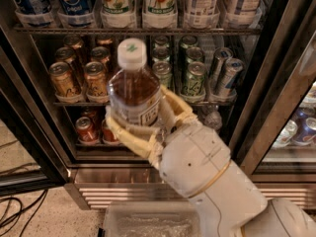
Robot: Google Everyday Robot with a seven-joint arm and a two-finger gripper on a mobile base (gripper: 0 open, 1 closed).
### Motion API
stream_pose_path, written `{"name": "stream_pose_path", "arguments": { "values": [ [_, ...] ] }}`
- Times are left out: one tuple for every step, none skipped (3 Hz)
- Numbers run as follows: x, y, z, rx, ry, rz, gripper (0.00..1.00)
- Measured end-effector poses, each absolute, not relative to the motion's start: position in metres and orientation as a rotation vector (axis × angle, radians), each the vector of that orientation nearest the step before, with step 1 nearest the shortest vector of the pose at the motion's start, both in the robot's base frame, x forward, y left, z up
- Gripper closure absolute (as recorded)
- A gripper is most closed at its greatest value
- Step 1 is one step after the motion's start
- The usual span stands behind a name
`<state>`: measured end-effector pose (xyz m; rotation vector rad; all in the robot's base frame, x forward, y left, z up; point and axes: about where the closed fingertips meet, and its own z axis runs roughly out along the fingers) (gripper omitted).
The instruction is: Pick blue plastic bottle from top shelf of fridge
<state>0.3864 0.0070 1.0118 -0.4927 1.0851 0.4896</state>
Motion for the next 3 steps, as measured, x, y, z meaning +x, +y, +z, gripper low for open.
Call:
{"name": "stream_pose_path", "arguments": {
  "values": [
    [0.353,0.053,0.995,-0.634,1.042,0.593,1.00],
    [0.340,0.057,1.005,-0.647,0.991,0.639,1.00],
    [0.340,0.057,1.005,-0.647,0.991,0.639,1.00]
  ]
}}
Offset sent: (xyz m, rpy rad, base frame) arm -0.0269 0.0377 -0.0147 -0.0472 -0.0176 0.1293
